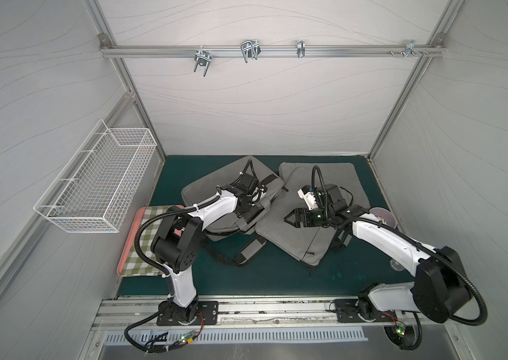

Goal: Open the zippered laptop bag and take out the laptop
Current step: Open the bag flap on the zippered laptop bag.

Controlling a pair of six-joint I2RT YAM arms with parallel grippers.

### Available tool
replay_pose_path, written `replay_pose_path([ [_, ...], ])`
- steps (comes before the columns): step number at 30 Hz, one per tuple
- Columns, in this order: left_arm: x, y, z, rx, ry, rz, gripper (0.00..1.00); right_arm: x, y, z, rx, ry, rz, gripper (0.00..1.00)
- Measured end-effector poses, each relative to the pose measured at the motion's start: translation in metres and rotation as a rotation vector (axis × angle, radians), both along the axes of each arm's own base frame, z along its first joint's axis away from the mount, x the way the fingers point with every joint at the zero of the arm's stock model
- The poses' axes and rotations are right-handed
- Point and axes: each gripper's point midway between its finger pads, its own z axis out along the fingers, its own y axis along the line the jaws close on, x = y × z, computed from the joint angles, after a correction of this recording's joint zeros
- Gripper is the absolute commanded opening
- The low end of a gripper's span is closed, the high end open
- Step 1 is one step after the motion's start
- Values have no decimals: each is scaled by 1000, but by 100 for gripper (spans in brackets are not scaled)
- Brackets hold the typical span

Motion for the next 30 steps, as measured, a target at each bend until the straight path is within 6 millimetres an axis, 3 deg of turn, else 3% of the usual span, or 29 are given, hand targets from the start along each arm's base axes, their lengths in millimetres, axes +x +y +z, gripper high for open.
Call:
replay_pose_path([
  [6,2,3,11,36,23,16,0,2,2,3,19,1,-9,90],
  [12,14,8,51,11,11,113,0,11,15,7,90,34,-50,90],
  [17,29,20,90,-48,-16,237,0,15,39,-8,102,142,-93,85],
  [23,40,37,127,-100,-39,340,0,27,69,-12,152,233,-181,77],
  [30,44,48,150,-167,-31,442,0,45,106,-18,227,326,-279,65],
])
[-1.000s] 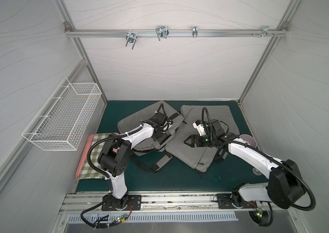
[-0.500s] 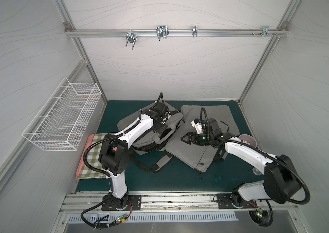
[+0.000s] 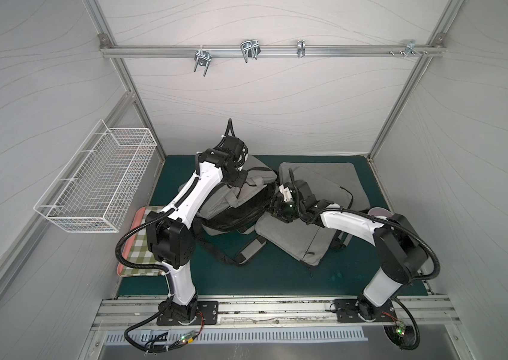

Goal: Open the zippered laptop bag and take out the laptop
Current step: Open the bag flap on the zippered laptop bag, then take out the laptop from the zippered laptop bag.

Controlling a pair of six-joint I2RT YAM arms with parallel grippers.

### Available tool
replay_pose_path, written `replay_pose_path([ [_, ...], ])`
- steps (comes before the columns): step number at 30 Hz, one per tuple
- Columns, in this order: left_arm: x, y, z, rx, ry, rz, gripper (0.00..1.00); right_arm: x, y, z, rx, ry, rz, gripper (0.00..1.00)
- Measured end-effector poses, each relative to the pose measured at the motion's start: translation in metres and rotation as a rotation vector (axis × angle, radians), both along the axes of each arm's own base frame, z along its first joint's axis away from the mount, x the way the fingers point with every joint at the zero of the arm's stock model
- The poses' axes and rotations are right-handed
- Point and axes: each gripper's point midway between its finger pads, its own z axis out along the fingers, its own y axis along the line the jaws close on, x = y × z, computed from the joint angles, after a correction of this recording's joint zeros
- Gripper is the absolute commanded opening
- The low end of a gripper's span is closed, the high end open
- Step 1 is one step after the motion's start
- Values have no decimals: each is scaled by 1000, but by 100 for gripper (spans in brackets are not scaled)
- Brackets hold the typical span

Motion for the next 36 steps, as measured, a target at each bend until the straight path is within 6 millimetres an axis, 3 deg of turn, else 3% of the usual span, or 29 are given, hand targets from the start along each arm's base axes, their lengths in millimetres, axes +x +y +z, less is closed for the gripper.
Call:
replay_pose_path([
  [9,9,2,23,-75,16,123,0,33,41,-19,72,96,-104,52],
  [25,4,-1,16,-126,76,196,0,64,108,-63,179,142,-183,46],
  [36,2,-4,13,-150,98,209,0,86,135,-69,302,135,-236,41],
])
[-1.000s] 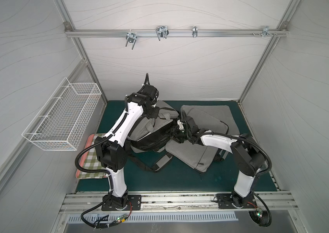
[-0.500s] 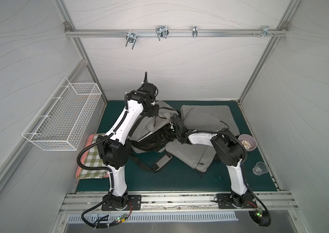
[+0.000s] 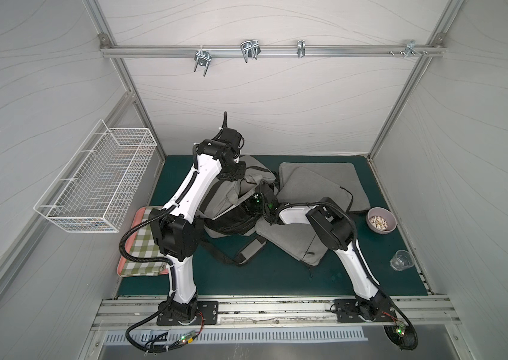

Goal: Open the zippered laptop bag and take out the laptop
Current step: Take out the laptop from the zippered laptop bag.

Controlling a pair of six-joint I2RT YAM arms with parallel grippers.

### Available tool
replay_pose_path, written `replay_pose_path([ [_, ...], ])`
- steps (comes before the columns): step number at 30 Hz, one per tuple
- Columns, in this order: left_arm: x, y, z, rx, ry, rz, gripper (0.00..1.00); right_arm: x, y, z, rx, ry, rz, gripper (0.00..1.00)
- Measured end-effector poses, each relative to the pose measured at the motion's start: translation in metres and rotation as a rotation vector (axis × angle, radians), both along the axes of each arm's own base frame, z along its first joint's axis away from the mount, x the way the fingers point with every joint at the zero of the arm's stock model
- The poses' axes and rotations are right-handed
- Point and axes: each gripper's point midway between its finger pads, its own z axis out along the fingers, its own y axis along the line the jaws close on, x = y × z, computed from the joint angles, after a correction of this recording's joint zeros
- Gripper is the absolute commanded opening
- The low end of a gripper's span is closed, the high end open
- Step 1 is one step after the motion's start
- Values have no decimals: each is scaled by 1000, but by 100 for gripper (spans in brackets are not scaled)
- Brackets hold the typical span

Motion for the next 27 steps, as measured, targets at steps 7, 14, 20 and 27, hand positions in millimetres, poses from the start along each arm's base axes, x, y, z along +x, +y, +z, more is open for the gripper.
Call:
replay_pose_path([
  [7,2,2,-4,1,11,6,0,13,10,1,97,-59,6,43],
  [14,4,5,-10,0,27,23,0,21,19,5,179,-83,-3,43],
  [20,3,0,-10,-33,37,33,0,25,15,9,198,-107,2,43],
  [27,2,-6,-9,-81,52,56,0,33,11,9,157,-198,37,40],
])
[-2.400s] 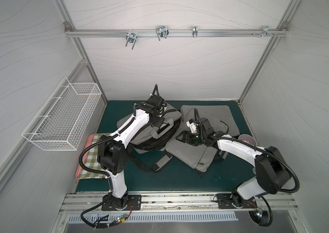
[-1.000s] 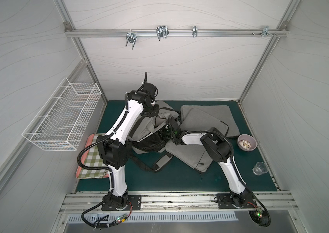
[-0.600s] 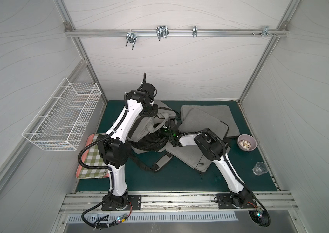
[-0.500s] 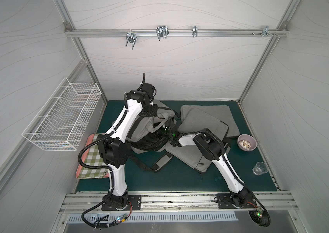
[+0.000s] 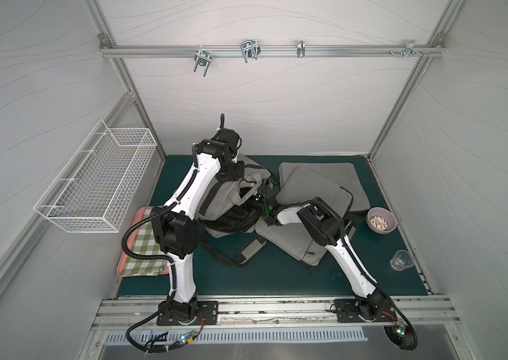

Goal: Open the zippered laptop bag and take out the laptop
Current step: Take out the laptop from the zippered laptop bag.

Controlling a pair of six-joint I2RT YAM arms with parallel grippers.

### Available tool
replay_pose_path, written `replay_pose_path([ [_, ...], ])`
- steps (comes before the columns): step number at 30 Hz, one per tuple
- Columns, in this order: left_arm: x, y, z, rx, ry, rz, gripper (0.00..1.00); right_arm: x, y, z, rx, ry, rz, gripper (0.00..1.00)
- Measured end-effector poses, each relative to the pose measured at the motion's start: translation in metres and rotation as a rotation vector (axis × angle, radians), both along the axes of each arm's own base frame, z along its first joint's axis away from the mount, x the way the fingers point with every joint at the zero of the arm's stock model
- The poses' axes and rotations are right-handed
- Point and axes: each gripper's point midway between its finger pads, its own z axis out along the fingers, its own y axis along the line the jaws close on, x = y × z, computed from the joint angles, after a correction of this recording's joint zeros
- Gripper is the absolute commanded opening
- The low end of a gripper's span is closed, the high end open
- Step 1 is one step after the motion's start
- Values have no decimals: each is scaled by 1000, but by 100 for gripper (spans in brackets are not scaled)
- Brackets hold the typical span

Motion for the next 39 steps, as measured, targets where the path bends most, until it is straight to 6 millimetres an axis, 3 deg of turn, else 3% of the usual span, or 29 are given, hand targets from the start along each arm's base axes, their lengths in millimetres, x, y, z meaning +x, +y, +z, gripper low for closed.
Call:
replay_pose_path([
  [6,-3,-4,-7,-26,27,8,0,16,-5,11,32,-19,-16,41],
  [11,1,-5,-5,-37,12,15,0,22,-3,12,37,-22,-18,33],
  [21,1,-4,-5,-35,14,21,0,26,-7,9,47,-1,-43,0],
  [35,5,8,-9,-51,34,45,0,-14,-46,15,-20,13,-20,0],
  [39,8,6,-17,-51,47,40,0,-35,-53,22,-64,23,-14,0],
])
